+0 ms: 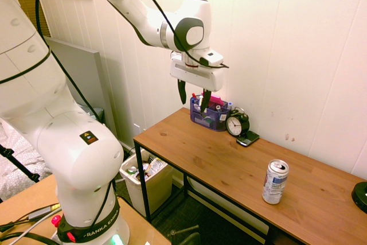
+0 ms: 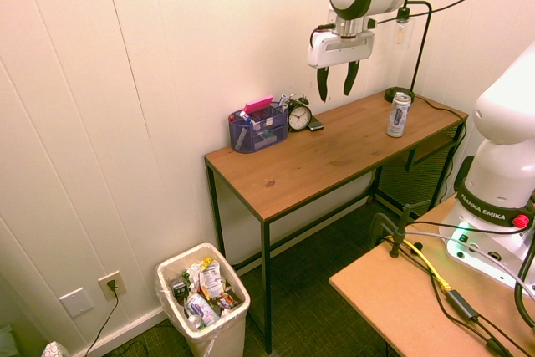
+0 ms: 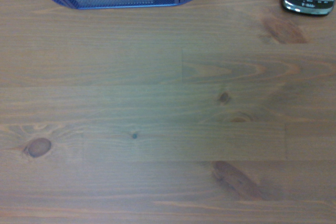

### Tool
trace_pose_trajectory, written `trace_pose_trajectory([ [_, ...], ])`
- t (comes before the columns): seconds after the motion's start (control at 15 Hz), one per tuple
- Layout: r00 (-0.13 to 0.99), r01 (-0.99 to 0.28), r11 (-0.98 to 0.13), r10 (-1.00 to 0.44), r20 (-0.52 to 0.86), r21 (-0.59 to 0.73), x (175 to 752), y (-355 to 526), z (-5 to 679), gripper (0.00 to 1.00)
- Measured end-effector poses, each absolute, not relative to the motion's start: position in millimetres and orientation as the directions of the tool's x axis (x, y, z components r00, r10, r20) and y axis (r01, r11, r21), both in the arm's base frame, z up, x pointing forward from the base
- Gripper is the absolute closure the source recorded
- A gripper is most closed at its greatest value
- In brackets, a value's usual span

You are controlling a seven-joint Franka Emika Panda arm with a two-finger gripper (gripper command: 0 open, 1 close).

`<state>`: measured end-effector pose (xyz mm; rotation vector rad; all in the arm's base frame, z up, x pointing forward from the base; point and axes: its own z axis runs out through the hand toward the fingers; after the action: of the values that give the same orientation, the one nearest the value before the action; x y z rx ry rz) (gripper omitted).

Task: Throw the can in the trash bin

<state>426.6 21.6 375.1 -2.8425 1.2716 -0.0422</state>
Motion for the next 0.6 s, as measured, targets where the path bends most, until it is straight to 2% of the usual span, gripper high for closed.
trace_pose_trajectory([
  [0.2, 0.640, -0.768, -0.640, -0.768, -0.006, -0.018, 427, 6, 366, 0.00],
  [0.6, 0.469, -0.874, -0.479, -0.876, -0.114, 0.078, 430, -139, 284, 0.00],
])
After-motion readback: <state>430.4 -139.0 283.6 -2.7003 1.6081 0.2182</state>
